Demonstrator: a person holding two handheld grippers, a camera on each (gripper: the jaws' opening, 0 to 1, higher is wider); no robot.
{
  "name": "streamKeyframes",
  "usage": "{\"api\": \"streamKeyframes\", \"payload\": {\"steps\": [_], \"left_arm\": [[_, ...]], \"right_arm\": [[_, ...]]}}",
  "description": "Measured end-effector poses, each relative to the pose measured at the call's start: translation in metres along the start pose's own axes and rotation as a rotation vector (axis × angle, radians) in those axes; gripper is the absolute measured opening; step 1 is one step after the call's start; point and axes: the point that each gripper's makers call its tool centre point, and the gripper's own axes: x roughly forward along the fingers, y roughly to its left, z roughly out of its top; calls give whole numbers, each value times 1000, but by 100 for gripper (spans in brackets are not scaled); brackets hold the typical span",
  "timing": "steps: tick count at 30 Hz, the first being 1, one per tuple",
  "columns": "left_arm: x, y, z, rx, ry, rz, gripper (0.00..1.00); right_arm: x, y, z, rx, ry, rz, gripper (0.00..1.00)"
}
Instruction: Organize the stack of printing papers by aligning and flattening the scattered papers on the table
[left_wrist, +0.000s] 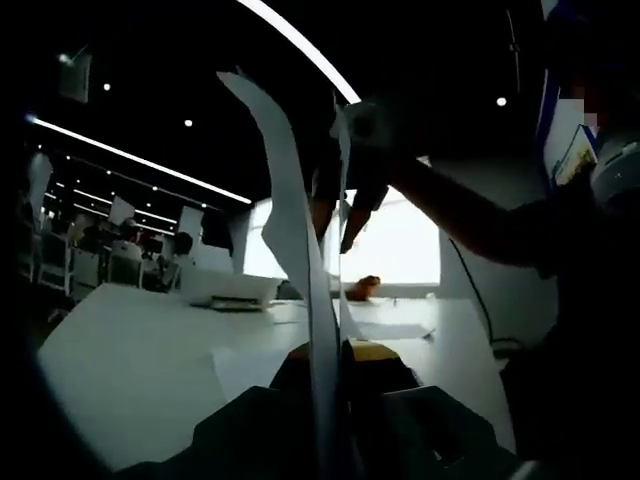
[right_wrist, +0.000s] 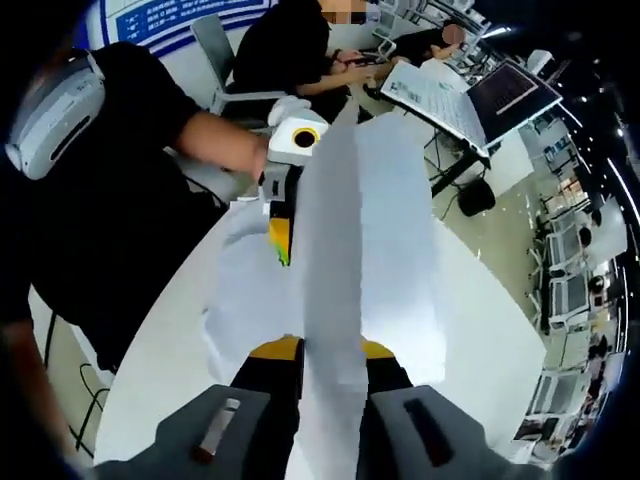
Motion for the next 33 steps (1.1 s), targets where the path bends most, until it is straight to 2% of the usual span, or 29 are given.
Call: {"api": "streamKeyframes", "payload": {"steps": [2, 7, 12, 17, 18, 20, 23, 26, 28, 31, 33], "left_arm": [[-1, 0, 2, 1, -9, -2, 5], [0, 2, 3, -11, -20, -7, 5], [0, 4, 3, -23, -21, -9, 5], [0, 4, 6, -30, -37, -17, 5], [0, 4, 6, -31, -39, -17, 5], [0, 5, 6, -32, -40, -17, 5], [0, 6, 6, -32, -36, -15, 5], [1, 6, 5, -35, -35, -14, 5], [1, 5, 5, -36, -32, -16, 5], [2, 4, 4, -38, -28, -25, 5], [2, 2, 5, -42, -33, -34, 5]], "right_arm": [[-7, 0, -2, 28, -56, -12, 11], [-27, -4, -13, 116, -260, -37, 10], [-35, 2, -22, 175, -436, -47, 10], [-37, 20, -17, 219, -697, -31, 10], [-33, 22, -18, 249, -758, -33, 10], [-24, 28, -26, 262, -782, -51, 9], [-14, 30, -35, 322, -859, -82, 7], [-13, 32, -39, 352, -940, -114, 4], [-16, 27, -43, 369, -998, -165, 5], [-16, 24, -44, 371, -1020, -217, 5], [-14, 25, -42, 377, -1042, -204, 5]]}}
